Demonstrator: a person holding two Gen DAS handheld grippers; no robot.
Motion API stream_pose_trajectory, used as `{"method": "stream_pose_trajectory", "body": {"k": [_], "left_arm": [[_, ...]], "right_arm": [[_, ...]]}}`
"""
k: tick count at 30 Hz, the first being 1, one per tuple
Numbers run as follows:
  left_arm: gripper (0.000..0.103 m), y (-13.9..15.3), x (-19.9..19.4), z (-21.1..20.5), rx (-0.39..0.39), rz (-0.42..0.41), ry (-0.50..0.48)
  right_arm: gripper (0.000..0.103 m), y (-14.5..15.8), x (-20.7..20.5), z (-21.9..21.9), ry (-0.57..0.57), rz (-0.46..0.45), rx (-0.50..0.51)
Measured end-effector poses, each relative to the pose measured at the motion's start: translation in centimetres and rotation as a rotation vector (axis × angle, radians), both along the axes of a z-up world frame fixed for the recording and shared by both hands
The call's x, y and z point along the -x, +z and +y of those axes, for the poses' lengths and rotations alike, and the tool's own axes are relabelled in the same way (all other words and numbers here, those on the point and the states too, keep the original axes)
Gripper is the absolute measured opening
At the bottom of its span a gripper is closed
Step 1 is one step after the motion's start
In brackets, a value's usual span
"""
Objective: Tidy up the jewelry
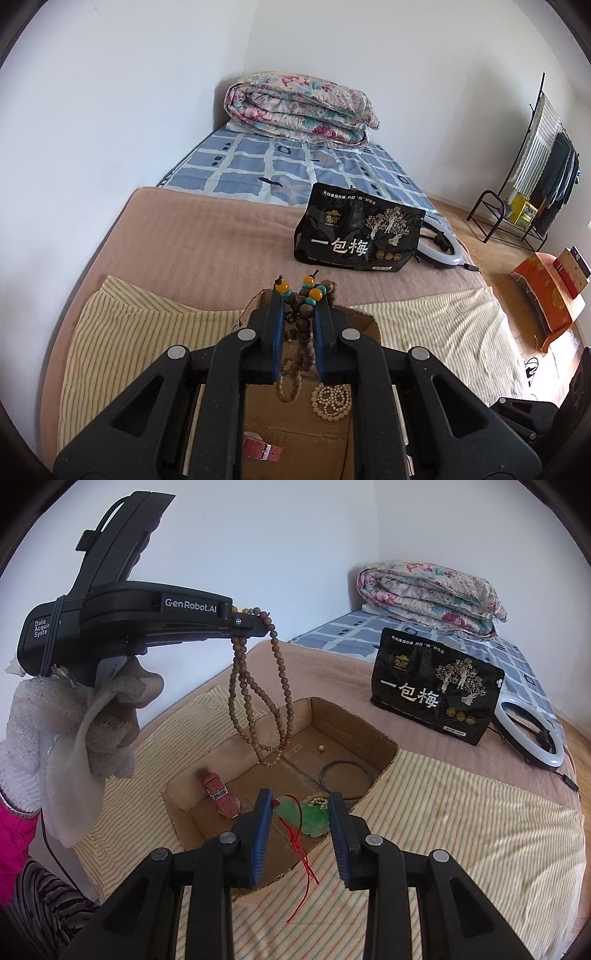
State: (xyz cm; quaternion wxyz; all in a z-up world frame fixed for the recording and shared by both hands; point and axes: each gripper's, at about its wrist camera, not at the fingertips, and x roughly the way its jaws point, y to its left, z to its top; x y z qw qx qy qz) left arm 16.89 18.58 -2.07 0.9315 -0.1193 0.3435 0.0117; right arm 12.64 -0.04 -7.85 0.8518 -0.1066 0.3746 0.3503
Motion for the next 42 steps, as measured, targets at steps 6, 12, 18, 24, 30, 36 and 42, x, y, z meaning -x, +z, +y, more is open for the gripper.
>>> {"method": "stream_pose_trajectory", "body": {"k": [6, 12, 18, 24, 30, 36, 42], "left_arm": [[0.012, -1.8, -0.7, 0.7, 0.007, 0.046, 0.006], [0.012, -2.5, -1.3, 0.4, -0.018, 0.068, -0.003], [0.013, -2.6, -1.6, 0.7, 0.000, 0.097, -0.007], [0.059, -2.6, -1.4, 0.6, -0.020, 0.104, 0.003], [0.059, -2.4, -1.1, 0.4, -0.011, 0.114, 0.003], [0.059, -1.7, -0.3, -0.2, -0.032, 0.096, -0.001], [0.059, 0.0, 1.7, -0.9, -0.070, 0.057, 0.016]], "right_arm": [[0.030, -1.3, -0.5, 1.4, 0.009, 0.019, 0.018], [0.030, -2.3, -1.2, 2.4, 0.017, 0.038, 0.026], [0.040, -2.9, -1.2, 3.1, 0.027, 0.032, 0.049], [0.089, -2.3, -0.7, 3.0, 0.027, -0.007, 0.037], [0.093, -2.2, -0.6, 2.6, 0.012, -0.003, 0.043], [0.093, -2.0, -0.4, 1.9, -0.004, -0.010, 0.047], [0.093, -1.1, 0.4, 0.6, -0.023, -0.017, 0.032]]}}
